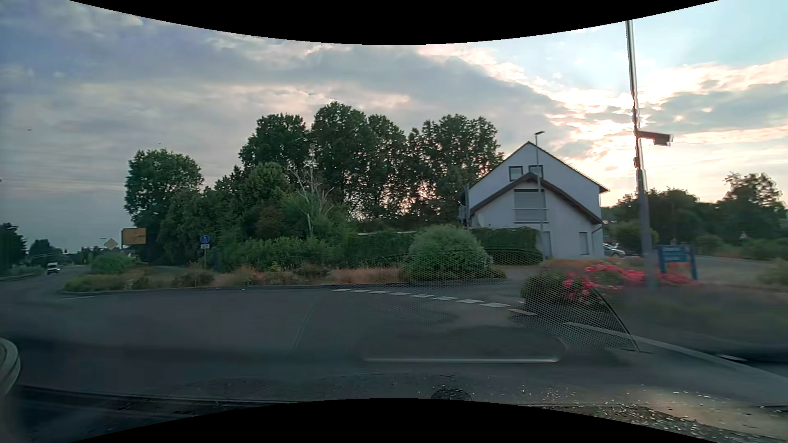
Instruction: Follow the waypoints while adhering to traffic rules and regulations
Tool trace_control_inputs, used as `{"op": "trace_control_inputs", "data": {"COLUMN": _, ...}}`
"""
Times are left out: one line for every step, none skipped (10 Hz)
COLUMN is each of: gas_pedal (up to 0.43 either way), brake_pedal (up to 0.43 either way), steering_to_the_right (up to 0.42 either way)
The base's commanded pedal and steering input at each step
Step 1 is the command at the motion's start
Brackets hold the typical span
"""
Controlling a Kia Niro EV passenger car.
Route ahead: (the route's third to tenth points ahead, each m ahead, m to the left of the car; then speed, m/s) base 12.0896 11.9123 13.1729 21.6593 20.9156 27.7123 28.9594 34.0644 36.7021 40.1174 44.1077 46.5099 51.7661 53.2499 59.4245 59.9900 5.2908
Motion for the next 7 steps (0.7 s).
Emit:
{"op": "trace_control_inputs", "data": {"gas_pedal": 0.008, "brake_pedal": 0.0, "steering_to_the_right": -0.395}}
{"op": "trace_control_inputs", "data": {"gas_pedal": 0.02, "brake_pedal": 0.0, "steering_to_the_right": -0.395}}
{"op": "trace_control_inputs", "data": {"gas_pedal": 0.02, "brake_pedal": 0.0, "steering_to_the_right": -0.395}}
{"op": "trace_control_inputs", "data": {"gas_pedal": 0.02, "brake_pedal": 0.0, "steering_to_the_right": -0.396}}
{"op": "trace_control_inputs", "data": {"gas_pedal": 0.02, "brake_pedal": 0.0, "steering_to_the_right": -0.398}}
{"op": "trace_control_inputs", "data": {"gas_pedal": 0.02, "brake_pedal": 0.0, "steering_to_the_right": -0.398}}
{"op": "trace_control_inputs", "data": {"gas_pedal": 0.02, "brake_pedal": 0.0, "steering_to_the_right": -0.398}}
